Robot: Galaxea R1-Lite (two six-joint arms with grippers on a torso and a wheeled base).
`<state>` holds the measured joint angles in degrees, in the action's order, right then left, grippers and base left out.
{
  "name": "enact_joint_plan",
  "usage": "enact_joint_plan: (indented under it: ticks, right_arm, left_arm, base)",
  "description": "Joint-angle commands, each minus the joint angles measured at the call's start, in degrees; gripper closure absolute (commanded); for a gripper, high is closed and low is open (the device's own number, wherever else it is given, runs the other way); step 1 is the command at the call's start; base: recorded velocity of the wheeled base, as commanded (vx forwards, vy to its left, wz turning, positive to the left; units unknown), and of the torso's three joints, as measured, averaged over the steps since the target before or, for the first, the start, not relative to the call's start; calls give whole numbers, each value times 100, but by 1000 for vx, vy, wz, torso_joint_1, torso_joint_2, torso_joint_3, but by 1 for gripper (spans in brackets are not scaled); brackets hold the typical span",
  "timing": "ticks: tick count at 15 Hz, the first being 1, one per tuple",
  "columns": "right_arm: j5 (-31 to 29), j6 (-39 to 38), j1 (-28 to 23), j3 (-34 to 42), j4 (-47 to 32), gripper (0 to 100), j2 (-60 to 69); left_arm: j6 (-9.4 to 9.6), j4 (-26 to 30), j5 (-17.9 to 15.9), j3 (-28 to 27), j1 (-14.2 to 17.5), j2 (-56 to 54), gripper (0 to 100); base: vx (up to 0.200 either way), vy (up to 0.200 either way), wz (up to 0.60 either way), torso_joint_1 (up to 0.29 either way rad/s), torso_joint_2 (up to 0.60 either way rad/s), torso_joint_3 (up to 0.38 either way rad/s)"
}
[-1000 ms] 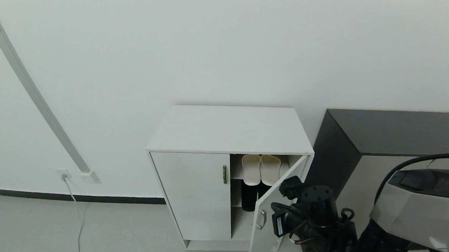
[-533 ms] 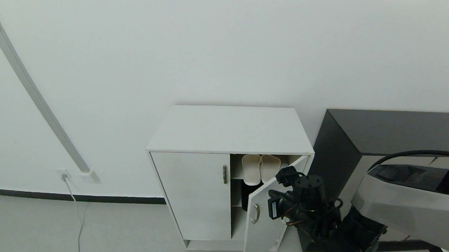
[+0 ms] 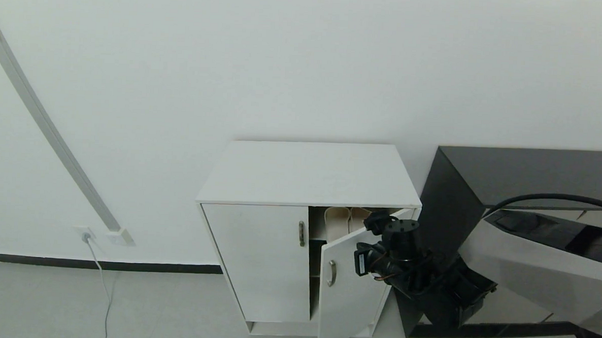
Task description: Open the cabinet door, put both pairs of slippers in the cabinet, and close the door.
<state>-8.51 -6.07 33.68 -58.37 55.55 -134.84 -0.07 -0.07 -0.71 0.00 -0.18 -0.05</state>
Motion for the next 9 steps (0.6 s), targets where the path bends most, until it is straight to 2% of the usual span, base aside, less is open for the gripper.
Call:
enact_joint_plan:
  ticks: [1,9]
  right_arm:
    - [7,1,-55,-307,-141,100,-121]
    - [-2,1,-213,-1142,-282,100,-543]
  left_arm:
    - [-1,-1,0,0,1,5,100]
    - [-1,-1,0,0,1,5,100]
  base:
    - [0,0,0,0,0,0]
    - [0,0,0,0,0,0]
